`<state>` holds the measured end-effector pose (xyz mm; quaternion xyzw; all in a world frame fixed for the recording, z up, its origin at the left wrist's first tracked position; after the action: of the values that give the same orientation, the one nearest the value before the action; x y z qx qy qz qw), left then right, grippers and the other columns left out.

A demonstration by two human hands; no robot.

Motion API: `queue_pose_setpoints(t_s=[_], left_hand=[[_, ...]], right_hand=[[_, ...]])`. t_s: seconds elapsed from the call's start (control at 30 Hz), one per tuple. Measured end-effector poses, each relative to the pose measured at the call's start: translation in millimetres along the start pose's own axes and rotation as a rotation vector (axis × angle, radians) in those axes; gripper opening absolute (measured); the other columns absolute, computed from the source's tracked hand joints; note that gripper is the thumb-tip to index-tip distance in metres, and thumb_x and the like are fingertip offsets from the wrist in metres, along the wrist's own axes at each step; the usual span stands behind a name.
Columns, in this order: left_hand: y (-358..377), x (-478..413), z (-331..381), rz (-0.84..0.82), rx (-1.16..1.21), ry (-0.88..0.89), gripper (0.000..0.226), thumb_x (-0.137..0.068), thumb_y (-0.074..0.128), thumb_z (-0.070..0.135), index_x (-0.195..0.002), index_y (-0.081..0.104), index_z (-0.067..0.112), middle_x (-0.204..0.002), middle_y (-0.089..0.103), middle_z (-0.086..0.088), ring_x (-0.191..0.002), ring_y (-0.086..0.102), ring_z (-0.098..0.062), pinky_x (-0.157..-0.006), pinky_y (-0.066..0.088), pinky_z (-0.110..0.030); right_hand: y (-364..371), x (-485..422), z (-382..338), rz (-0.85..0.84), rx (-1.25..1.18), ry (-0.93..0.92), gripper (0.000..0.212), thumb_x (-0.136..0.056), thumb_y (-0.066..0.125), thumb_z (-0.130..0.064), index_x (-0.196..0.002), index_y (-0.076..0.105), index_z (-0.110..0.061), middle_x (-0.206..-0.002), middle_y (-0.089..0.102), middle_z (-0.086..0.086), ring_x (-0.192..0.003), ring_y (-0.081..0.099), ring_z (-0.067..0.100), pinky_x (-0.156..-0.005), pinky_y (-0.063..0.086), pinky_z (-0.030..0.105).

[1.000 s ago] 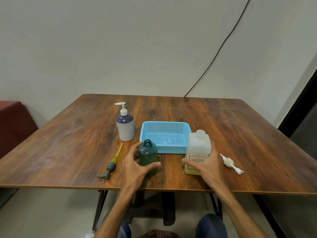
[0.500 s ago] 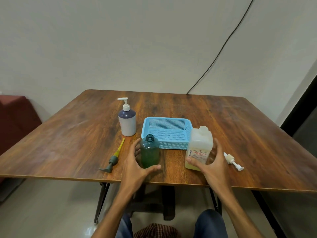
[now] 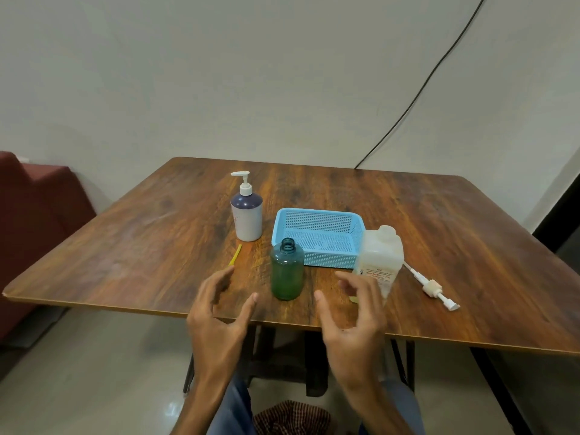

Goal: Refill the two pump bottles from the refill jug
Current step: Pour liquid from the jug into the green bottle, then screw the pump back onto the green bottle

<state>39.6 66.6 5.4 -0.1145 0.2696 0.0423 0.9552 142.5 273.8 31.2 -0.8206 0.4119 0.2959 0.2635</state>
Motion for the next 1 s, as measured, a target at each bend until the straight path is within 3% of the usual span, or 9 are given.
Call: queue_pose_setpoints(t_s=[0.2,0.27,0.37,0.43,0.67,0.8,0.9,1.0], left_hand=[[-11,-11,-33,0.034,-0.174,-0.064,0.056,-0.079,0.082,0.025,-0.129,0.059,0.018,-0.126,0.060,0.005,-0.109,0.054,-0.004,-0.084,0.042,-0.002],[-10,-16,-45,0.001,-0.220,-0.101,0.059,-0.079,0.082,0.031,-0.131,0.056,0.020,-0.126,0.057,0.008,-0.108,0.053,-0.004,-0.080,0.043,-0.006],[-4,-26,-62,-0.050,-0.303,-0.119,0.058,-0.080,0.080,0.038,-0.129,0.055,0.022,-0.125,0.058,0.003,-0.110,0.055,-0.012,-0.087,0.046,-0.024],[0,-32,-73,-0.072,-0.379,-0.126,0.055,-0.080,0.078,0.041,-0.127,0.057,0.021,-0.123,0.057,0.001,-0.112,0.052,-0.015,-0.088,0.046,-0.029],[1,-48,-82,-0.075,-0.570,-0.096,0.030,-0.083,0.077,0.031,-0.108,0.071,0.017,-0.098,0.065,-0.002,-0.091,0.049,-0.014,-0.071,0.036,-0.028],[-10,-52,-58,-0.040,-0.443,-0.049,0.040,-0.082,0.080,0.023,-0.119,0.068,0.016,-0.107,0.069,-0.002,-0.096,0.063,-0.018,-0.084,0.054,-0.036],[-24,-61,-26,0.018,-0.342,-0.007,0.041,-0.075,0.086,0.021,-0.111,0.068,0.021,-0.097,0.069,0.005,-0.087,0.064,-0.005,-0.079,0.052,-0.017],[-35,-73,4,0.021,-0.253,0.022,0.031,-0.073,0.087,0.022,-0.097,0.068,0.027,-0.088,0.068,0.012,-0.082,0.066,-0.003,-0.072,0.056,-0.019]], right_hand=[[54,10,19,-0.197,-0.062,0.214,0.058,-0.079,0.084,-0.025,-0.127,0.052,-0.031,-0.120,0.053,-0.015,-0.117,0.053,0.011,-0.095,0.052,0.034],[67,12,29,-0.237,-0.059,0.291,0.070,-0.079,0.084,-0.031,-0.135,0.043,-0.036,-0.127,0.050,-0.015,-0.122,0.050,0.007,-0.100,0.050,0.037],[83,11,42,-0.273,-0.047,0.368,0.081,-0.075,0.084,-0.042,-0.140,0.035,-0.039,-0.133,0.049,-0.012,-0.126,0.049,0.008,-0.102,0.050,0.042],[93,8,48,-0.291,-0.036,0.385,0.084,-0.072,0.084,-0.047,-0.140,0.034,-0.039,-0.134,0.048,-0.013,-0.127,0.049,0.010,-0.101,0.051,0.043],[109,-1,53,-0.321,-0.022,0.382,0.082,-0.072,0.086,-0.041,-0.140,0.042,-0.030,-0.135,0.050,-0.013,-0.128,0.048,0.008,-0.105,0.048,0.043],[111,0,56,-0.331,-0.047,0.399,0.078,-0.071,0.085,-0.046,-0.137,0.045,-0.035,-0.132,0.055,-0.017,-0.124,0.052,0.005,-0.103,0.050,0.043],[110,0,57,-0.323,-0.051,0.402,0.076,-0.070,0.085,-0.047,-0.134,0.046,-0.034,-0.129,0.056,-0.017,-0.121,0.055,0.006,-0.099,0.052,0.043],[109,1,56,-0.322,-0.053,0.394,0.075,-0.071,0.085,-0.045,-0.135,0.047,-0.032,-0.129,0.056,-0.016,-0.122,0.054,0.006,-0.099,0.052,0.043]])
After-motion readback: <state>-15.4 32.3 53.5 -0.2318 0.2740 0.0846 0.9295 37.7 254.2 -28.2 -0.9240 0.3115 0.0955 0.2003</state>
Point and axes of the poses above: each hand's wrist, its own x-axis away from the middle knuckle, its own y-axis out of the palm, z = x × y, the point moved 6 cm from there along -x, towards the middle knuckle
